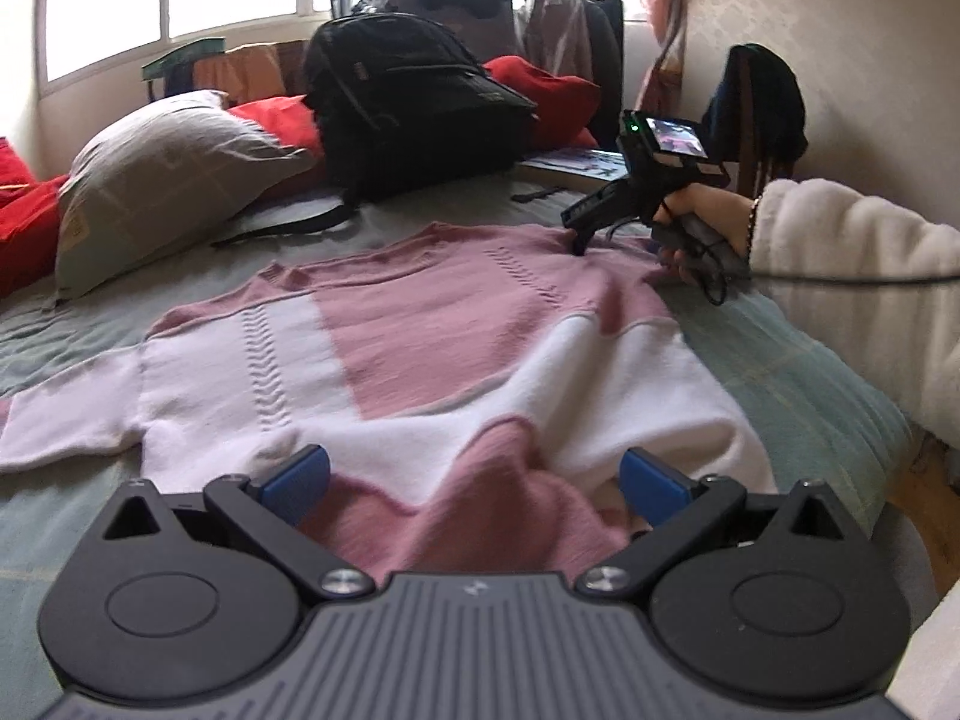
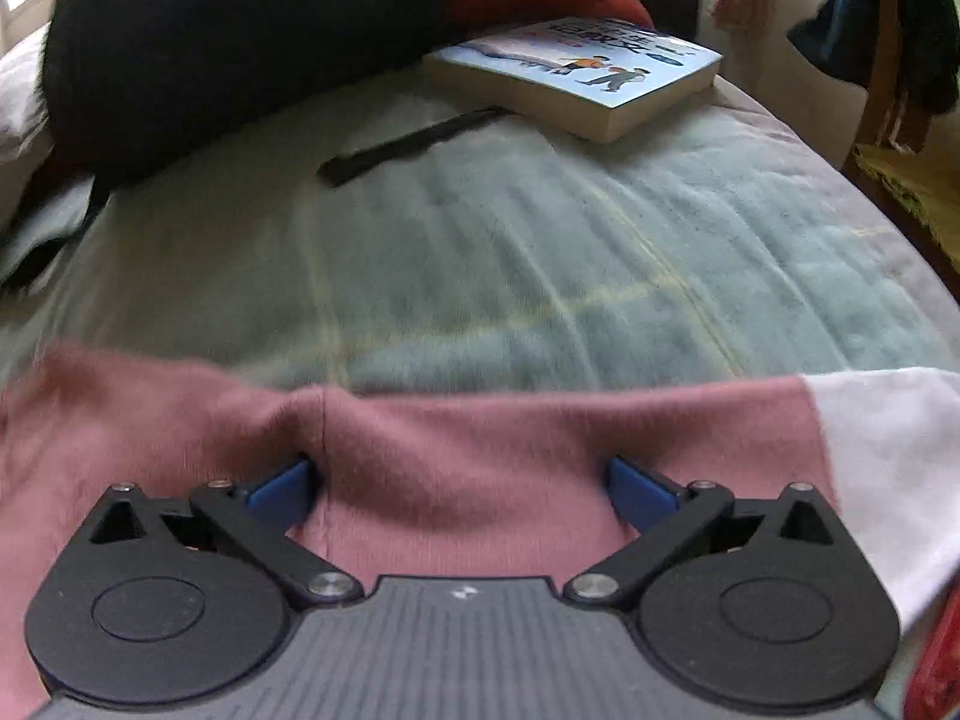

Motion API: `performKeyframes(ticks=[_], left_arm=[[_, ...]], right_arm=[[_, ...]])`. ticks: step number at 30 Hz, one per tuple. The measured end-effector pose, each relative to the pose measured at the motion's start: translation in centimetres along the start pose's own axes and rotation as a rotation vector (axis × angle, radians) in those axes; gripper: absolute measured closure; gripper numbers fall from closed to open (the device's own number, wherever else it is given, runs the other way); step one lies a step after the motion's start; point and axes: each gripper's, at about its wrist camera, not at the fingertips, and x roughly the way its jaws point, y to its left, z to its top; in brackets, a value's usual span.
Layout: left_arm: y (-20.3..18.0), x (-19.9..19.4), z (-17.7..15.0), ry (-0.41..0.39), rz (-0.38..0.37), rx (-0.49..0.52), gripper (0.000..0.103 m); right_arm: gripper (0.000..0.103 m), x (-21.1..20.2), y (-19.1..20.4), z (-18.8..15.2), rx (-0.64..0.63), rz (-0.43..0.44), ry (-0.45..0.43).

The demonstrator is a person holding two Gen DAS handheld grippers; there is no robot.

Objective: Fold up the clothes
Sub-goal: 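Smooth the pink sweater body flat with the right tool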

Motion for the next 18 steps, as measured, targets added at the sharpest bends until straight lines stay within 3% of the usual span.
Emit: performKeyframes(ticks=[7,12,15,18], left_arm=[[1.2,-0.9,-0.7,-0.022,-0.020,-0.029,0.001],[1.2,-1.0,-0.9,-0.024,-0.016,-0.033,0.001],[1.4,-1.4,-1.0,-0.029,-0.011,-0.033,0.001],[2.0,-1.4,-1.1,-0.031,-0.008,-0.037,0.001]], right_arm=[[0.000,0.8,0.6,1.0,0.021,-0.012,-0.028],[0.000,0.6,2.9,1.2,-0.036,-0.019,-0.038],[0.000,3.2,3.6,-0.4,-0.096,-0.100,0.016],[0.000,2.0,3.6,-4.3,-0.200,-0.115,-0.079]])
